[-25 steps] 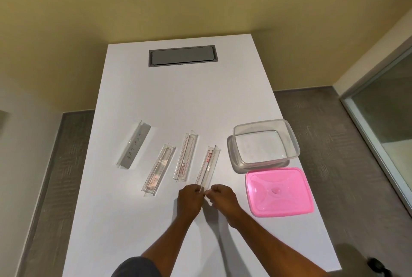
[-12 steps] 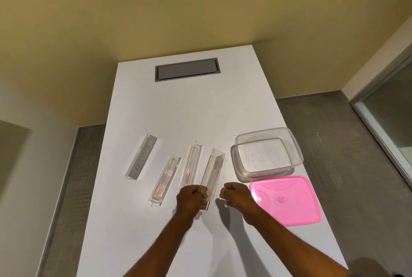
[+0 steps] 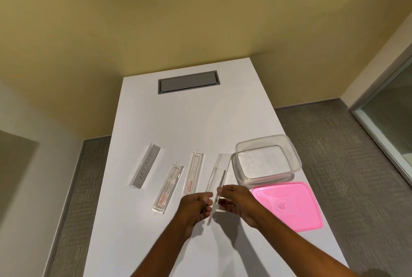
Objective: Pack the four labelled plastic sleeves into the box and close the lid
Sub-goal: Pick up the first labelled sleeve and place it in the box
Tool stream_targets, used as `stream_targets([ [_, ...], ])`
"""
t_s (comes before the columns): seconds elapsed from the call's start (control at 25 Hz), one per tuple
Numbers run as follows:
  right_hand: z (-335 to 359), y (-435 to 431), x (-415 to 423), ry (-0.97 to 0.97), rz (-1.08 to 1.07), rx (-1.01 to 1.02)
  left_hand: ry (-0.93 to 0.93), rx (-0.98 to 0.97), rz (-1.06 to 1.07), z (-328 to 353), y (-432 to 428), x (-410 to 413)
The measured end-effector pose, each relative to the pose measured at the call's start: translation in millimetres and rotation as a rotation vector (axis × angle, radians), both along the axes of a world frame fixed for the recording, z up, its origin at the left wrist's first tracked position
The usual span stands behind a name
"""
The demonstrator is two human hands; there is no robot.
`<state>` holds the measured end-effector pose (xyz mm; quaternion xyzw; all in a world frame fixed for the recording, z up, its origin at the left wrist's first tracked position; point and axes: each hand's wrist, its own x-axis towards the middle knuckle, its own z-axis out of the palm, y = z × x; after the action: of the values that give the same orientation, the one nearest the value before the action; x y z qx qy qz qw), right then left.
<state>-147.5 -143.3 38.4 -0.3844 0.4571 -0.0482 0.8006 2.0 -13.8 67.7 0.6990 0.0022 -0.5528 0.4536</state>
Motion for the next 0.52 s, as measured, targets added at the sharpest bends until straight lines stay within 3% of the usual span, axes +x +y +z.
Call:
stream_targets([
  [0.16, 10.7, 1.8, 2.3, 0.011, -0.031, -0.048, -0.036, -0.009, -0.052, 12.9, 1.8, -2.9],
  [0.32, 18.8, 7.6, 10.0, 0.136, -0.039, -0.180, -0.347, 0.090, -0.341, 26.6, -2.1, -10.9],
  [0.4, 23.4, 13.3, 14.9, 0.204, -0.033, -0.256, -0.390, 0.098, -0.454, 33.5, -6.9, -15.1],
  [0.52, 29.8, 21.8, 22.0, 0.238, -0.032, -0.296, -0.482, 0.081, -0.459, 40.0, -8.7, -17.6],
])
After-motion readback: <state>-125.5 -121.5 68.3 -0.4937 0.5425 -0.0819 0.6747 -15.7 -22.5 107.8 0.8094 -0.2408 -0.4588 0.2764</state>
